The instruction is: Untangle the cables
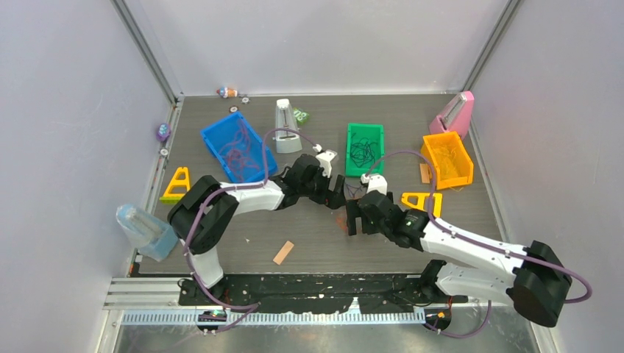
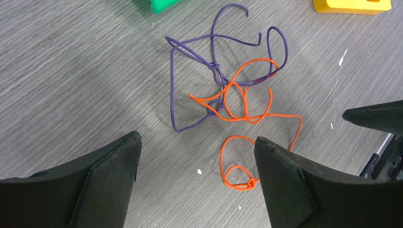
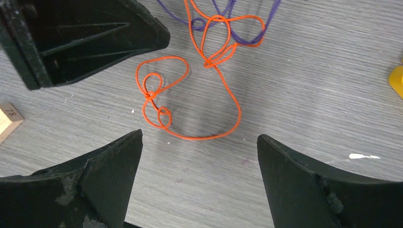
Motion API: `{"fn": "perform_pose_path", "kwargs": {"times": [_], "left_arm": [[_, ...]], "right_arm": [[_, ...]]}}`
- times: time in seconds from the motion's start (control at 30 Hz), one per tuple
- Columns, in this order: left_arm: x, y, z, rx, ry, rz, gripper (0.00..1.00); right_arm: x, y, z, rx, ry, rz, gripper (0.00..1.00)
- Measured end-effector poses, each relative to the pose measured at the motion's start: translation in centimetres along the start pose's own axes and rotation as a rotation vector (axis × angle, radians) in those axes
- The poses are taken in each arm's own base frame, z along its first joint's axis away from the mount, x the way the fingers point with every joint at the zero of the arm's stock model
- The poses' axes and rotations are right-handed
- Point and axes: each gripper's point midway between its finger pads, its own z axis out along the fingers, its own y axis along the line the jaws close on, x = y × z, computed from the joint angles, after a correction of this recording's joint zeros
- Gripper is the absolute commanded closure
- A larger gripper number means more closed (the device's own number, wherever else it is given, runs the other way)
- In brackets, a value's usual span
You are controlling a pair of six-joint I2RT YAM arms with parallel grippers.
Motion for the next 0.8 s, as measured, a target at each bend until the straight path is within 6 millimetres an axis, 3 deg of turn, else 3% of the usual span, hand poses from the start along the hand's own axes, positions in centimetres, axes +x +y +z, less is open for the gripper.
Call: {"fn": "perform_pose_path", "kwargs": {"times": [0.23, 0.37, 0.43, 0.47, 0.53, 0.57, 0.6, 0.63, 0.7, 0.8], "left_arm": [[-0.5, 0.8, 0.0, -0.016, -0.015, -0.068, 0.15], [-0.7, 2.8, -0.9, -0.039, -0.053, -0.133, 0.16], [-0.5, 3.5, -1.2, -0.047, -0.062, -0.157, 0.15], [-0.5, 3.9, -1.5, -0.051, -0.067, -0.166, 0.15], [-0.5, 4.4, -1.9, -0.055, -0.078, -0.183, 0.15], [-0.6, 4.4, -2.0, -0.053, -0.084, -0.187, 0.15], [-0.7, 4.3, -2.2, -0.049, -0.091, -0.187, 0.15], [-0.9, 4.1, -2.3, -0.041, -0.096, -0.186, 0.15], [-1.5, 3.7, -2.5, -0.026, -0.113, -0.179, 0.14], [-2.0, 3.2, -2.7, -0.001, -0.127, -0.171, 0.14]], "right_arm": [[1.6, 0.5, 3.2, 0.032, 0.066, -0.015, 0.05], [3.1, 0.4, 4.9, 0.066, 0.133, -0.039, 0.05], [2.9, 0.5, 5.5, 0.085, 0.137, -0.050, 0.01], [2.7, 0.7, 5.8, 0.083, 0.135, -0.051, 0.06], [2.4, 1.0, 6.0, 0.081, 0.128, -0.054, 0.28], [2.4, 1.0, 6.1, 0.080, 0.127, -0.058, 0.50], [2.4, 0.9, 6.1, 0.081, 0.127, -0.060, 0.62], [2.4, 0.9, 6.1, 0.081, 0.125, -0.061, 0.83], [2.4, 0.8, 6.1, 0.079, 0.122, -0.068, 0.93], [2.7, 1.0, 5.8, 0.050, 0.127, -0.071, 0.95]]}}
